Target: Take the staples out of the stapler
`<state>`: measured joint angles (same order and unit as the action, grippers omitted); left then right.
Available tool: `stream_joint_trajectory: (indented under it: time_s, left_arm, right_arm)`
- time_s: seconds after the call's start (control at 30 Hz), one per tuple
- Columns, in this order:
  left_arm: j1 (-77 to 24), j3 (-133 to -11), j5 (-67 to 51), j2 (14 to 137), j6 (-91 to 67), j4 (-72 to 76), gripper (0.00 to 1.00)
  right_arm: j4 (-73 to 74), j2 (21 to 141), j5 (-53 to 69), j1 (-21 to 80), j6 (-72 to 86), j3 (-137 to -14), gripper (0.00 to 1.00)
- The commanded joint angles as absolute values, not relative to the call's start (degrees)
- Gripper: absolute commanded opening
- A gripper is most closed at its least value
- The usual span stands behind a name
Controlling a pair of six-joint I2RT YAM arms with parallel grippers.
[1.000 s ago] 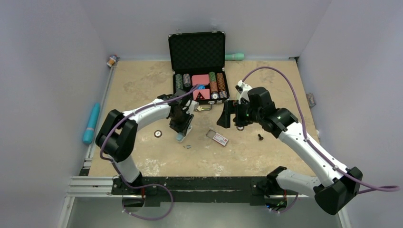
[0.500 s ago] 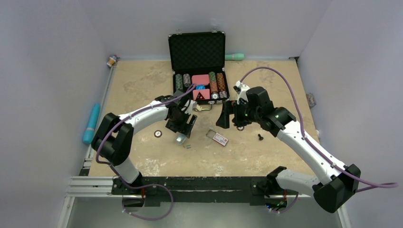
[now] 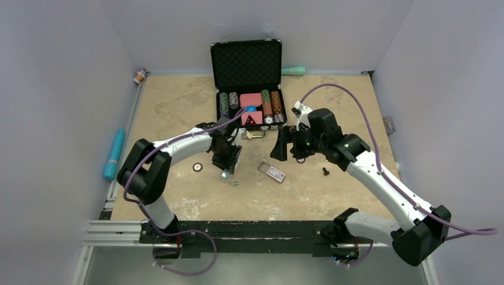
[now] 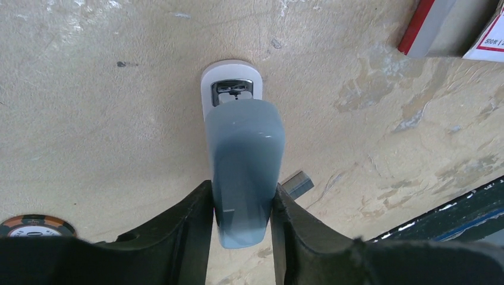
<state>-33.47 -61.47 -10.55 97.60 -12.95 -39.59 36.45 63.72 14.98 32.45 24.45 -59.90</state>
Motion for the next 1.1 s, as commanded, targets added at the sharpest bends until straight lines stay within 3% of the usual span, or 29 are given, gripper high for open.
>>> stream_joint_trajectory:
  time_s: [0.0, 0.1, 0.27, 0.37, 0.7, 0.77, 0.83, 1.07]
  left_arm:
    - [-33.88, -60.72, -13.16, 98.08, -13.12, -37.65, 0.37]
    - [-33.92, -60.49, -13.73, 98.17, -13.01, -37.58, 0.36]
    - [-34.09, -60.33, -12.14, 97.89, -13.57, -37.50, 0.61]
    - [-34.24, -60.28, -10.66, 97.93, -14.16, -37.62, 0.62]
    - [-34.91, -60.73, -8.68, 99.58, -15.03, -38.56, 0.38]
    - [-34.98, -60.80, -9.20, 99.71, -15.03, -38.54, 0.24]
    - [-35.06, -61.28, -9.67, 99.26, -14.88, -39.09, 0.03]
    - [-34.89, -64.52, -15.49, 91.02, -16.33, -41.64, 0.00]
  right_arm:
    - [35.19, 62.49, 16.38, 32.39, 25.01, -60.61, 0.98]
    - [34.89, 62.48, 16.61, 32.40, 25.35, -60.51, 0.98]
    - [34.76, 62.25, 16.69, 32.36, 25.68, -60.45, 0.98]
    - [34.55, 62.12, 16.85, 32.35, 26.09, -60.34, 0.98]
    - [34.45, 61.61, 16.96, 32.36, 26.63, -60.03, 0.98]
    - [34.45, 61.52, 16.97, 32.36, 26.71, -60.18, 0.98]
    - [34.60, 61.36, 16.99, 32.35, 26.84, -60.52, 0.98]
    - [34.98, 61.41, 17.51, 32.35, 27.71, -62.27, 0.98]
